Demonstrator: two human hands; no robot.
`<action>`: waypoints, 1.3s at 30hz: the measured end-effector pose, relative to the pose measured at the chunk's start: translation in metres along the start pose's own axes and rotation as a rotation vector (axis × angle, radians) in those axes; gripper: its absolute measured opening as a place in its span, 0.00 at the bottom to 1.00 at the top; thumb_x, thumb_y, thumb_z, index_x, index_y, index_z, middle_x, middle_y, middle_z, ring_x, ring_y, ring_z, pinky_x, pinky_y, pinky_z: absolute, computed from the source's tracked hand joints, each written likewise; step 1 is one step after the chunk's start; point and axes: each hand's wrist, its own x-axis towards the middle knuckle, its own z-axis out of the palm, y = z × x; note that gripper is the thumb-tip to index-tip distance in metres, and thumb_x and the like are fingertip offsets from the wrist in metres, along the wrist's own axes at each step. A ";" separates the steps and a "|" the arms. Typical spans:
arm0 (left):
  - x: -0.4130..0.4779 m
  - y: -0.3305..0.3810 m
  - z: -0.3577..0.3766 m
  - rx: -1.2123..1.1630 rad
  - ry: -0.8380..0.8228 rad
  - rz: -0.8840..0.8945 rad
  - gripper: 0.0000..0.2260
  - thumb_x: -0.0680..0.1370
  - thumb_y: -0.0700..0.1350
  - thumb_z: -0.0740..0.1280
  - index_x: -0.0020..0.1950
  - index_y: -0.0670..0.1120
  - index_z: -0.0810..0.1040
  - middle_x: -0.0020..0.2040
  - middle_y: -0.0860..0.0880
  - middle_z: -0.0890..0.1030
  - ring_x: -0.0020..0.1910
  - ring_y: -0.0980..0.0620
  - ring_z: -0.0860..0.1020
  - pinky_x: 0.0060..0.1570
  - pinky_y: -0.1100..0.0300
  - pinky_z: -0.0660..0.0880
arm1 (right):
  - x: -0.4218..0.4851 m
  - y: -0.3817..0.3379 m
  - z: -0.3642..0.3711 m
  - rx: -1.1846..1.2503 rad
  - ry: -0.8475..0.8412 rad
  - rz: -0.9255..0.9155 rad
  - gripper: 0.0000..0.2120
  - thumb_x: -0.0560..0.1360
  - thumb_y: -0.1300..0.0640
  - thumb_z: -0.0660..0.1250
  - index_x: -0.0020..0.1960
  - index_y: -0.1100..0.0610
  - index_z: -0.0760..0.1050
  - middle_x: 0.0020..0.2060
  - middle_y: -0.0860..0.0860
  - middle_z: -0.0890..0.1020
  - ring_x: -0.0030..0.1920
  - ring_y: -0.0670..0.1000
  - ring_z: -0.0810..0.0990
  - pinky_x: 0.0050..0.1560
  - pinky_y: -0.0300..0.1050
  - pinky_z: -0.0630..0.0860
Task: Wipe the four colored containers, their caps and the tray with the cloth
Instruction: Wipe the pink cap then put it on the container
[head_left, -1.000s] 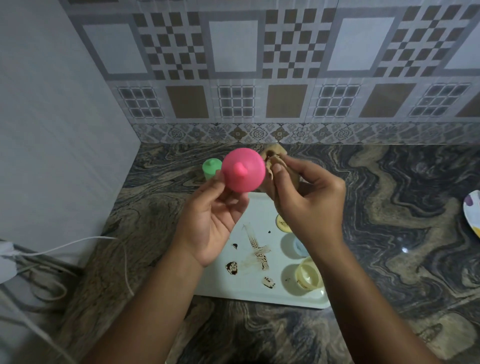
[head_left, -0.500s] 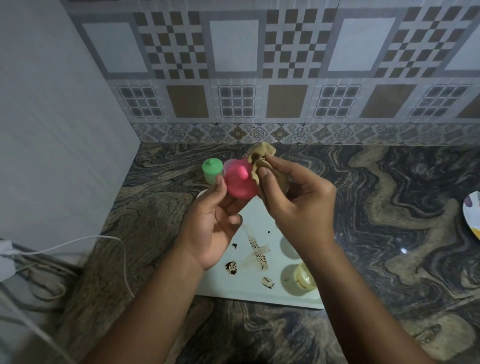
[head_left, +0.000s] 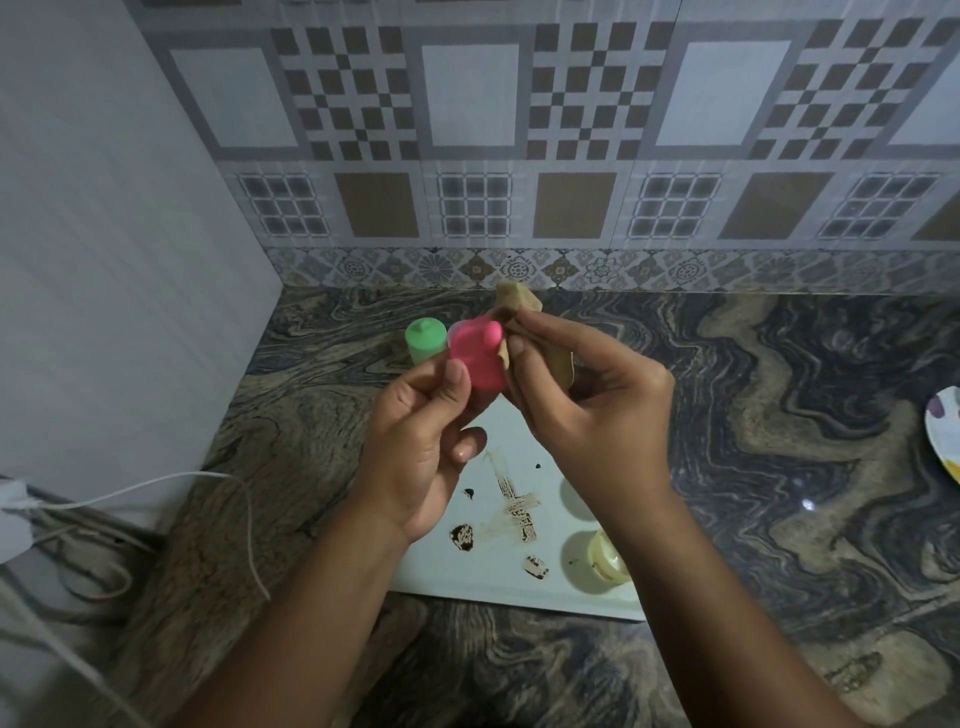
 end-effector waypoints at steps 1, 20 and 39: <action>0.001 0.000 0.000 -0.025 0.008 -0.018 0.10 0.75 0.45 0.64 0.52 0.44 0.82 0.40 0.53 0.83 0.37 0.59 0.78 0.26 0.67 0.62 | 0.000 0.000 0.000 0.015 0.001 0.005 0.09 0.76 0.64 0.76 0.56 0.58 0.86 0.48 0.52 0.89 0.49 0.53 0.89 0.48 0.60 0.85; 0.003 0.012 0.001 -0.151 0.099 -0.188 0.17 0.74 0.52 0.67 0.58 0.47 0.84 0.58 0.49 0.84 0.48 0.59 0.82 0.25 0.75 0.68 | 0.007 -0.011 -0.001 -0.127 -0.014 0.089 0.08 0.75 0.58 0.78 0.54 0.55 0.86 0.44 0.45 0.88 0.43 0.47 0.88 0.43 0.54 0.86; -0.003 0.009 0.005 -0.055 -0.012 -0.001 0.13 0.76 0.45 0.64 0.58 0.46 0.83 0.56 0.51 0.84 0.47 0.60 0.80 0.33 0.68 0.73 | 0.009 -0.020 -0.002 -0.098 -0.034 0.164 0.07 0.75 0.58 0.78 0.53 0.55 0.87 0.37 0.46 0.88 0.39 0.46 0.88 0.41 0.46 0.84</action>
